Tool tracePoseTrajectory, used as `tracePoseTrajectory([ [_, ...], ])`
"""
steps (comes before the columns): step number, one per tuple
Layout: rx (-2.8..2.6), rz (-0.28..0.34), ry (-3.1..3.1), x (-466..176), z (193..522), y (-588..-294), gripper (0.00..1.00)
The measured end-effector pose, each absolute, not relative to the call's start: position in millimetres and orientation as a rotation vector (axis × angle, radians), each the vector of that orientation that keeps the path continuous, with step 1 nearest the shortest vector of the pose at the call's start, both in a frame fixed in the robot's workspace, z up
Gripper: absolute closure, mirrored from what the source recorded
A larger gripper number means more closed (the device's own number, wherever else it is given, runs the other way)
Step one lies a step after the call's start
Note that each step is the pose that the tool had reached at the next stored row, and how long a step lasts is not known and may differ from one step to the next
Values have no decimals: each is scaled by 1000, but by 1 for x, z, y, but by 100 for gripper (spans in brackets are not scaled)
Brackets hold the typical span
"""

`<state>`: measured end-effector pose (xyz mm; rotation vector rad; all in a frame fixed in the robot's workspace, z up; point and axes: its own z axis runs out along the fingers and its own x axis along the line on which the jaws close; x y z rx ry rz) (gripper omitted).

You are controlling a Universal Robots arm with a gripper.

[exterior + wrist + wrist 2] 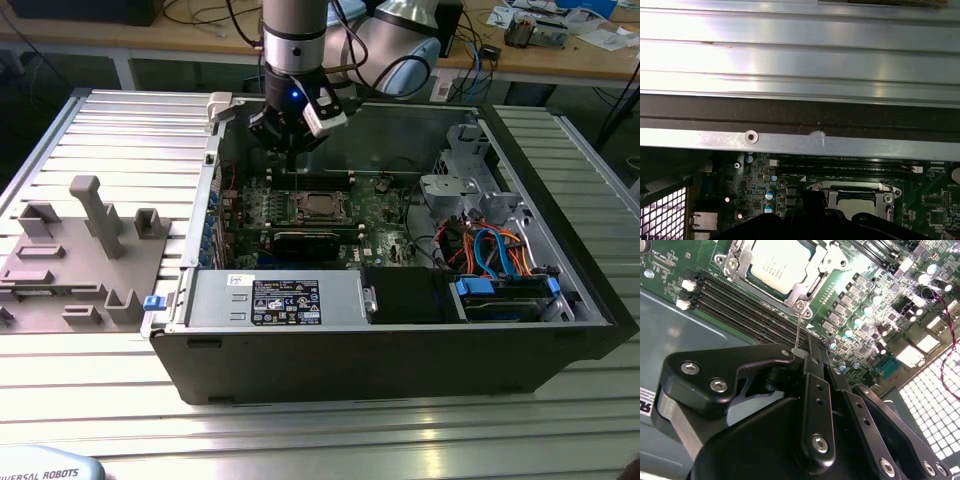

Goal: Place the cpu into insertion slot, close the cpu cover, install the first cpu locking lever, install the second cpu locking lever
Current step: 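Install the first cpu locking lever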

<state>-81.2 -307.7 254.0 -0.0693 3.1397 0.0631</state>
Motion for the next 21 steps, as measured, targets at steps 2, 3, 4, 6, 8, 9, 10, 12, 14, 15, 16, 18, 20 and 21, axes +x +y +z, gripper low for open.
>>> tracePoseTrajectory([
  [2,-69,63,3140,-80,254,-308,89],
  [3,-69,63,3140,-80,254,-308,89],
  [4,-69,63,3140,-79,254,-308,89],
  [6,-69,63,3140,-79,254,-308,89],
  [8,-69,63,3140,-78,254,-308,89],
  [9,-69,63,3140,-78,254,-308,89],
  [10,-69,63,3140,-78,254,-308,89],
  [12,-69,63,3140,-77,254,-308,89],
  [14,-69,63,3140,-76,254,-308,89],
  [15,-69,63,3140,-76,254,-308,89],
  [16,-69,63,3140,-76,254,-308,89],
  [18,-69,63,3140,-75,254,-308,89],
  [20,-69,63,3140,-73,254,-308,89],
  [21,-69,63,3140,-73,254,-308,89],
])
